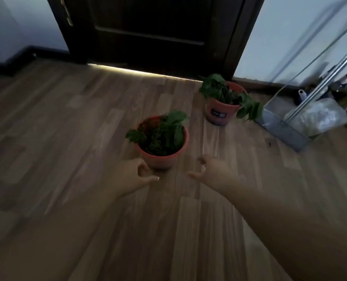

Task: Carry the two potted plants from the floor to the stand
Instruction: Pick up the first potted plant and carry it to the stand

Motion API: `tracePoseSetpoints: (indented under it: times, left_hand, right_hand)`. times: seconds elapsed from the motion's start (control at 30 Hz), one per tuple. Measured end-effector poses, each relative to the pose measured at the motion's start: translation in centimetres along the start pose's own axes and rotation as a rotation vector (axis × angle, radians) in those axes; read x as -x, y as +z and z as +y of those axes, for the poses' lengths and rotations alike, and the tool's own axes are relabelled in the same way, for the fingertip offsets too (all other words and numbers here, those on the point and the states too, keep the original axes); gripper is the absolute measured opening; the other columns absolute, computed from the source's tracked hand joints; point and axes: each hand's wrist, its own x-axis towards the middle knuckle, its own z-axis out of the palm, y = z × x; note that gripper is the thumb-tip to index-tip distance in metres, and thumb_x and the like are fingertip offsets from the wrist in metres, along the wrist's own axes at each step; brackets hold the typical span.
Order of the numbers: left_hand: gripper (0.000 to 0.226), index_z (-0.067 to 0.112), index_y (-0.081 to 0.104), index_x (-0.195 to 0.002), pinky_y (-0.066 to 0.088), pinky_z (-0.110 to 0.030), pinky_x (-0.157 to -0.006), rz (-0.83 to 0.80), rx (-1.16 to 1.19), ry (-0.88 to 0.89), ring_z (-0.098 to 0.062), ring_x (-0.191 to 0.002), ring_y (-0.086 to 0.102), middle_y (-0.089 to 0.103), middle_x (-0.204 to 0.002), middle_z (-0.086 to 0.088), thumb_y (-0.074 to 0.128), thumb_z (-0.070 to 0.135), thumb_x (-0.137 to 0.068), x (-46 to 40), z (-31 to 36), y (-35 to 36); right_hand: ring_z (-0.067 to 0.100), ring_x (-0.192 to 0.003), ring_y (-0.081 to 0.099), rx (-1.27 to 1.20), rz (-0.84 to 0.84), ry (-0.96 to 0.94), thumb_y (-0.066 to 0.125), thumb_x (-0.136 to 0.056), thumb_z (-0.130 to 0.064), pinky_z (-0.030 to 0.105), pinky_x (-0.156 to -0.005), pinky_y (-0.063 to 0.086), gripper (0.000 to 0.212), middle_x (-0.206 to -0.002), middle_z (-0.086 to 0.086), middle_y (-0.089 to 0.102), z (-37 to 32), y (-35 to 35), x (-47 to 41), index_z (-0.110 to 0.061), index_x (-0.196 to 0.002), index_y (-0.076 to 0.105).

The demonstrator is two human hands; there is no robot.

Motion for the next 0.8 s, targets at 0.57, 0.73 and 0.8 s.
tracePoseSetpoints:
  times: [0.57, 0.73, 0.8]
  left_hand:
    - [0.127, 0.008, 0.027, -0.139, 0.041, -0.032, -0.101, 0.130, 0.595, -0.041, -0.024, -0.128, 0.046, 0.047, -0.140, -0.009, 0.078, 0.060, -0.035, -8.2, -3.5, 7.8]
    - [0.101, 0.009, 0.018, -0.142, 0.034, -0.018, -0.089, 0.080, 0.647, -0.103, -0.023, -0.131, 0.040, 0.037, -0.147, -0.008, 0.081, 0.016, -0.063, -10.0, -4.8, 9.0]
    - [0.105, 0.010, 0.016, -0.144, 0.035, -0.015, -0.089, 0.055, 0.669, -0.097, -0.022, -0.133, 0.037, 0.034, -0.148, -0.007, 0.082, 0.013, -0.062, -10.7, -5.4, 9.2]
  right_hand:
    - [0.025, -0.129, 0.047, -0.379, 0.001, 0.001, 0.070, -0.078, -0.037, 0.026, -0.097, 0.038, 0.076, -0.141, 0.007, 0.051, -2.5, 7.4, -5.7, -0.014, -0.141, 0.034]
    - [0.019, -0.129, 0.047, -0.588, 0.015, 0.026, 0.079, -0.069, -0.032, 0.013, -0.086, 0.035, 0.091, -0.141, 0.001, 0.050, -1.3, 9.3, -8.1, -0.018, -0.143, 0.028]
    - [0.017, -0.130, 0.046, -0.685, 0.021, 0.004, 0.083, -0.064, -0.028, 0.011, -0.087, 0.035, 0.101, -0.142, -0.001, 0.047, -0.8, 9.9, -9.4, -0.020, -0.145, 0.025]
